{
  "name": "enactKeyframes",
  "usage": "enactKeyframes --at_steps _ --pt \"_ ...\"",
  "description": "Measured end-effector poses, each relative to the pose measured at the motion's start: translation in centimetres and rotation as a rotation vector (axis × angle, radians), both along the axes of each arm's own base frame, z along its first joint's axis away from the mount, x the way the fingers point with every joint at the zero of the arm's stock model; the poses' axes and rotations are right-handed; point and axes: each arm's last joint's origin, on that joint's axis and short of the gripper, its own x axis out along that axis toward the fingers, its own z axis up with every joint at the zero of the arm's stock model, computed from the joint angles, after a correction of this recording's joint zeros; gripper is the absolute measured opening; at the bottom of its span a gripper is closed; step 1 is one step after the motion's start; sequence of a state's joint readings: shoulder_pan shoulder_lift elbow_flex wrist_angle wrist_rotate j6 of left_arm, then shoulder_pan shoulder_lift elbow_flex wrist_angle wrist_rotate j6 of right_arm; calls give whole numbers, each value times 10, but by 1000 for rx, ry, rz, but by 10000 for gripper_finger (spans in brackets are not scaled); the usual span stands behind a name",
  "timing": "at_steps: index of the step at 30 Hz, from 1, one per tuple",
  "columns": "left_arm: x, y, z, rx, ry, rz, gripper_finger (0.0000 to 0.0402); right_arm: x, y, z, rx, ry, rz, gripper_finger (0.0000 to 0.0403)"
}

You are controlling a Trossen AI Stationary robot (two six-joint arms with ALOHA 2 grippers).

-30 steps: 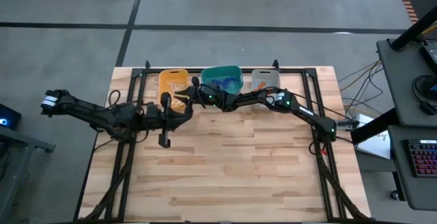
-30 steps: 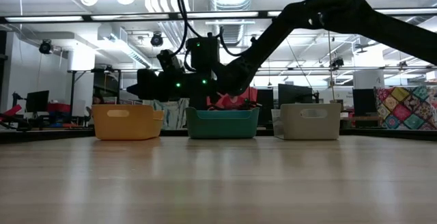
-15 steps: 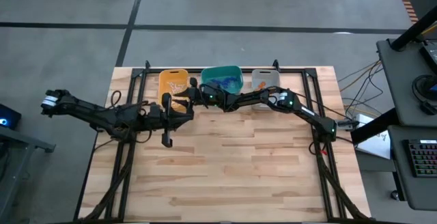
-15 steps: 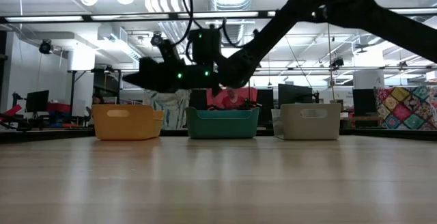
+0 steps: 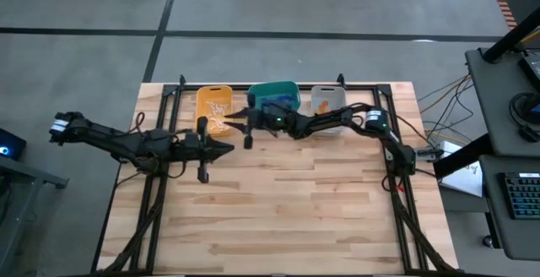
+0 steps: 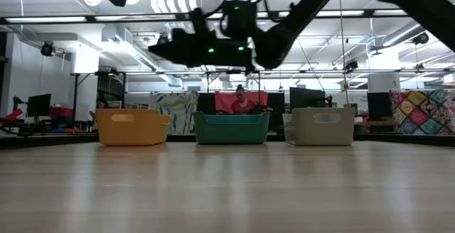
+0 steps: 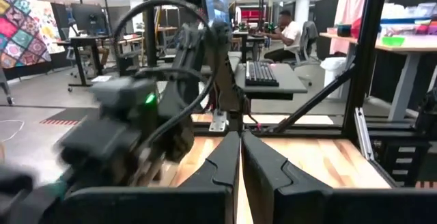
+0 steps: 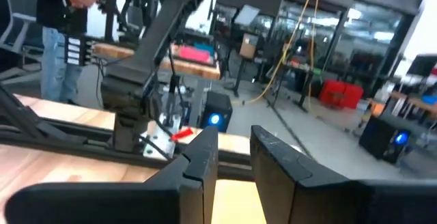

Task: Sort Halloween decoration
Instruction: Return to Home Position

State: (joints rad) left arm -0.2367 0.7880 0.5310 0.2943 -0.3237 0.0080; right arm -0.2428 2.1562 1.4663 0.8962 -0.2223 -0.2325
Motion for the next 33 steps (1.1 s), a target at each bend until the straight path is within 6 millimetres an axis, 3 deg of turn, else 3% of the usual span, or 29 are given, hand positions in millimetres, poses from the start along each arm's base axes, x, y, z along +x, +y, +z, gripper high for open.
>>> enactKeyframes --at_steps 20,33 --pt "-36 19 -46 -21 -140 79 0 -166 41 32 -141 -45 -32 68" --pt "-45 23 -57 -26 -153 93 0 -255 60 29 -146 -77 -71 65"
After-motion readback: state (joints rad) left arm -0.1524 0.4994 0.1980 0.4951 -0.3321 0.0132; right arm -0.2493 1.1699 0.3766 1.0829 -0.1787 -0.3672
